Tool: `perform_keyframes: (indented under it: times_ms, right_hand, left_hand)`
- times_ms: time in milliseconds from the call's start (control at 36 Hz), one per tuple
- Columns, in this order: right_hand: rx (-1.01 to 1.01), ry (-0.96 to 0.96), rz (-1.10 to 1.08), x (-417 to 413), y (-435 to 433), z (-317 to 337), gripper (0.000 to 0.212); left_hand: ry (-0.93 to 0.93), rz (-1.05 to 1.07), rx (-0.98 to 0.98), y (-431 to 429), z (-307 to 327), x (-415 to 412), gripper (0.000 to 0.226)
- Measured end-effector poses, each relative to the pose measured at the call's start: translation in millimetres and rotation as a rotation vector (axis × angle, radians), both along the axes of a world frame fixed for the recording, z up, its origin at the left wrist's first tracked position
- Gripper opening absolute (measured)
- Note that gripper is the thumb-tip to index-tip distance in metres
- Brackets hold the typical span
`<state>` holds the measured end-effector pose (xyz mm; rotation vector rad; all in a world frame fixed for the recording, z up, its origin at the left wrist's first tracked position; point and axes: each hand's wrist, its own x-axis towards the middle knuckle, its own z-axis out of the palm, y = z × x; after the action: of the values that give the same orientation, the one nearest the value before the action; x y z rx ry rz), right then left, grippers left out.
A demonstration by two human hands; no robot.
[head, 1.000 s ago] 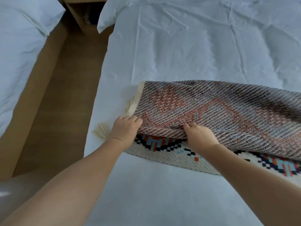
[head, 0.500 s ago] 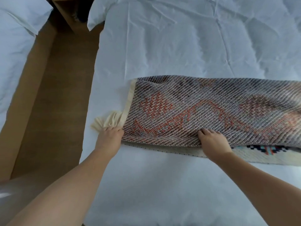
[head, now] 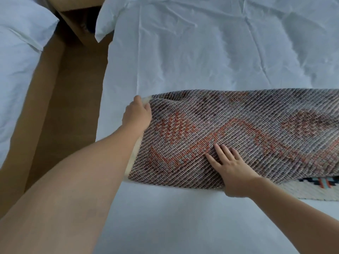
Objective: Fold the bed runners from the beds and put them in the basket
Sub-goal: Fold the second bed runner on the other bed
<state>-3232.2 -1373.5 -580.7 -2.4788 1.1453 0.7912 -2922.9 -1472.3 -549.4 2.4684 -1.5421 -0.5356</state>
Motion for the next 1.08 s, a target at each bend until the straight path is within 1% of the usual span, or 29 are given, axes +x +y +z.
perform_keyframes:
  times_ms: [83,139,194,222,278,306,389,500,583,611,667,750,806,861,917,972,1000,1028,1083]
  right_hand:
    - [0.065,-0.042,0.029,8.1,-5.7,-6.7,0.104]
    - [0.094,-0.091,0.030,14.4,-12.0,-8.5,0.107]
    - [0.112,-0.095,0.037,21.0,-17.8,-9.1,0.114]
    - [0.121,-0.114,0.029,23.9,-19.6,-9.2,0.115]
    - [0.093,-0.184,-0.010,30.1,-22.4,-8.8,0.107]
    - [0.042,-0.214,-0.015,32.7,-24.1,-8.1,0.102]
    - [-0.037,-0.206,-0.037,34.6,-27.7,-12.7,0.085]
    - [-0.125,-0.223,-0.036,34.9,-29.0,-21.1,0.073]
    - [-0.179,-0.232,-0.031,33.9,-29.0,-26.7,0.072]
    - [-0.192,-0.238,-0.031,33.5,-28.0,-29.8,0.072]
    - [-0.208,-0.246,-0.033,33.3,-26.3,-33.9,0.073]
    - [-0.208,-0.254,-0.049,32.6,-23.0,-37.4,0.074]
    - [-0.210,-0.254,-0.048,31.9,-21.1,-39.5,0.075]
    - [-0.214,-0.257,-0.045,30.6,-19.1,-41.1,0.075]
    - [-0.211,-0.262,-0.057,28.7,-17.7,-40.6,0.074]
    - [-0.207,-0.254,-0.083,25.0,-16.3,-37.8,0.074]
    - [-0.211,-0.251,-0.103,21.7,-15.2,-36.5,0.074]
    - [-0.210,-0.245,-0.126,16.5,-14.0,-34.7,0.074]
    - [-0.212,-0.228,-0.159,0.1,-10.0,-31.4,0.074]
  left_hand:
    - [0.059,0.079,0.060,-20.1,-3.3,5.8,0.051]
    - [0.139,0.085,0.069,-29.3,-8.0,7.7,0.050]
    - [0.224,0.088,0.072,-37.0,-13.2,7.5,0.049]
    - [0.257,0.100,0.072,-40.3,-15.7,6.7,0.048]
    - [0.309,0.143,0.048,-46.2,-18.5,5.4,0.042]
    - [0.343,0.167,0.033,-49.6,-20.1,5.3,0.037]
    - [0.513,0.204,0.014,-57.4,-21.8,4.8,0.024]
    - [0.714,0.131,-0.032,-65.0,-21.6,7.3,0.032]
    - [0.786,0.171,-0.204,-73.0,-14.0,10.3,0.036]
    - [0.777,0.200,-0.253,-75.5,-10.9,11.6,0.040]
    - [0.710,0.217,-0.277,-78.2,-7.9,13.0,0.050]
    - [0.561,0.240,-0.199,-77.3,-16.8,16.1,0.054]
    - [0.400,0.250,-0.111,-74.0,-26.3,20.6,0.054]
    - [0.235,0.177,-0.028,-66.5,-34.2,22.7,0.055]
    - [0.090,0.097,0.001,-55.7,-38.5,18.1,0.057]
    - [-0.094,0.003,-0.037,-44.5,-37.5,3.9,0.055]
    - [-0.152,-0.065,-0.071,-39.5,-36.7,-6.9,0.055]
    - [-0.177,-0.151,-0.095,-34.6,-35.2,-21.0,0.056]
    - [-0.163,-0.354,-0.083,-23.2,-33.5,-57.2,0.059]
